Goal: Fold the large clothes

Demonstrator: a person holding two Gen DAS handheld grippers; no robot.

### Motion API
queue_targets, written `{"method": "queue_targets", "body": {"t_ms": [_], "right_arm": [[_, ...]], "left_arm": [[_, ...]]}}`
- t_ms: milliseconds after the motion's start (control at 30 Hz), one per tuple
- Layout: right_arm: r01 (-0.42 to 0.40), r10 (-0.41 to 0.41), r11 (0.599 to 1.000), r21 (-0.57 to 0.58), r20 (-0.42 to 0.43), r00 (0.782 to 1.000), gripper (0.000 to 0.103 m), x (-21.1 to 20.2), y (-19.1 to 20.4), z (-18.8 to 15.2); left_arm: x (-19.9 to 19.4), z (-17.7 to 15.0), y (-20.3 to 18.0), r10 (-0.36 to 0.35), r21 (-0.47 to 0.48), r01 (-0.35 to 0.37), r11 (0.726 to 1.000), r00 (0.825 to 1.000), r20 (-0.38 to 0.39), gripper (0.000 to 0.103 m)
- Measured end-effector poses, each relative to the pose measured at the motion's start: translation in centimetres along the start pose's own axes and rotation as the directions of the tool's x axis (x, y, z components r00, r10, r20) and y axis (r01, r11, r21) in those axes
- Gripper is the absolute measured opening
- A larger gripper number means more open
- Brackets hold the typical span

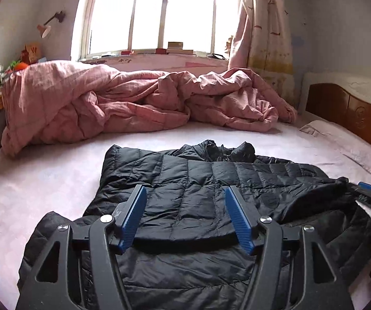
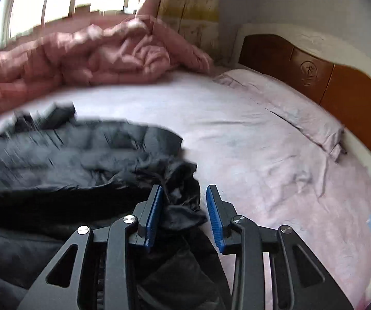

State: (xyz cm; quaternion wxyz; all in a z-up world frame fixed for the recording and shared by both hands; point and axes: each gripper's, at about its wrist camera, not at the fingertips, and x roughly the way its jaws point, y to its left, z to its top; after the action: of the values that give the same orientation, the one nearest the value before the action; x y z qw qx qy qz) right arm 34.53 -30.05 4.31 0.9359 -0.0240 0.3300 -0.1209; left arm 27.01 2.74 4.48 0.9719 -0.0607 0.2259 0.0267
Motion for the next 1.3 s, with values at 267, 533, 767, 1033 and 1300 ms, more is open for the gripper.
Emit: {"method": "queue_targets", "body": {"t_ms": [267,533,767,1033,1300], "right_arm": [[-0.256,0.248,0.963,0.087,0.094,0.964,0.050,-3.2,-1.3,0.8],[-0.362,0.354,0.932,-0.002,-0.210,0.911,0.050,2.1,3.1,-1.0],[-0.309,0.305,0.951,0.003,-0.180,0.935,0.050,3.1,4.1,-1.2],[-0.302,0.296,0.953,-0.024,-0.139,0.945,0.052,2.1,4.3,-1.2],[-0.282,0.280,0.958,-0.055,-0.037,0.959,0.053,-0.3,4.7,-0.9]], "left_arm": [[0.2,0.4,1.6,-0.027,-0.070,0.026,0.997,1.000,-0.007,0.062],[-0.3,0.3,0.5,-0.028,-0.031,0.028,0.999,1.000,0.007,0.065],[0.0,-0.5,-1.0,0.022,0.032,-0.023,0.999,1.000,0.018,0.067],[-0.3,-0.8,-1.3,0.016,0.030,-0.017,0.999,0.999,0.050,0.076],[-1.1,-0.8,-1.0,0.015,0.033,-0.018,0.999,0.995,0.096,0.080]]}}
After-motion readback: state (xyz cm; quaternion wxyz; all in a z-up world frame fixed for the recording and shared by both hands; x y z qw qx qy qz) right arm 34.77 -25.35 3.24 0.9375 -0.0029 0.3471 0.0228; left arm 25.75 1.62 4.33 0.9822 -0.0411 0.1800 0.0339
